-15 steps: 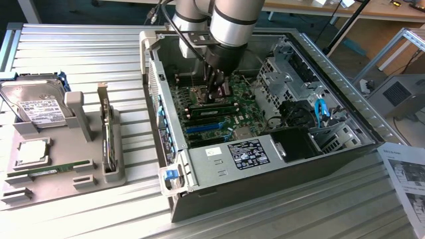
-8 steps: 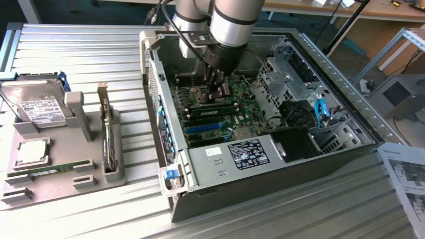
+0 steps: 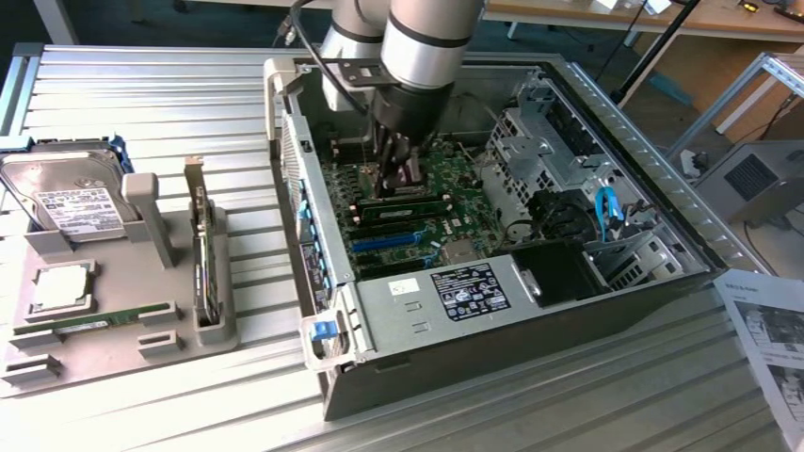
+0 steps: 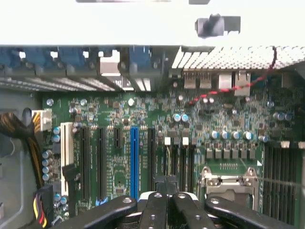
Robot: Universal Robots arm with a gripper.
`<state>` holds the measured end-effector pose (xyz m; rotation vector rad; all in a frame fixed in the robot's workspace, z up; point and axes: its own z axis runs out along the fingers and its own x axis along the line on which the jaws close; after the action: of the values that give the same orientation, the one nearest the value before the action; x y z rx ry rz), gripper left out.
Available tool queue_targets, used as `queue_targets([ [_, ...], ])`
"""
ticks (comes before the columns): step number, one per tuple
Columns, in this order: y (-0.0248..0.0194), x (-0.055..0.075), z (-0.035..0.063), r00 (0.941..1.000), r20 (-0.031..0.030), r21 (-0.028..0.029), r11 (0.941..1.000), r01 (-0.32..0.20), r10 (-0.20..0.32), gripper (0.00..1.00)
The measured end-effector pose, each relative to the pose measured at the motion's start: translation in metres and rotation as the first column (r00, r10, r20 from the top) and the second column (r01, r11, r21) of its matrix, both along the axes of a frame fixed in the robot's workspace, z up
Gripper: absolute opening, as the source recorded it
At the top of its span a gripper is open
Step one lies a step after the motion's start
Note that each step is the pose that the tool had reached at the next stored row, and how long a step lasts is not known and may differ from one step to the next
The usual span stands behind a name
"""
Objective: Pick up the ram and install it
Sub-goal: 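Press down the ram until it locks into place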
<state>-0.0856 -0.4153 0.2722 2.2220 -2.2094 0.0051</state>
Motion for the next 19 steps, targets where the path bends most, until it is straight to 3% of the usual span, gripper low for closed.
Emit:
queue_targets([
  [5, -0.0001, -0.0102, -0.0005, 1.0, -0.0003, 0.0001, 1.0, 0.0, 0.0, 0.11],
  [19, 0.0002, -0.003, -0.0005, 1.0, -0.0002, 0.0001, 1.0, 0.0, 0.0, 0.11],
])
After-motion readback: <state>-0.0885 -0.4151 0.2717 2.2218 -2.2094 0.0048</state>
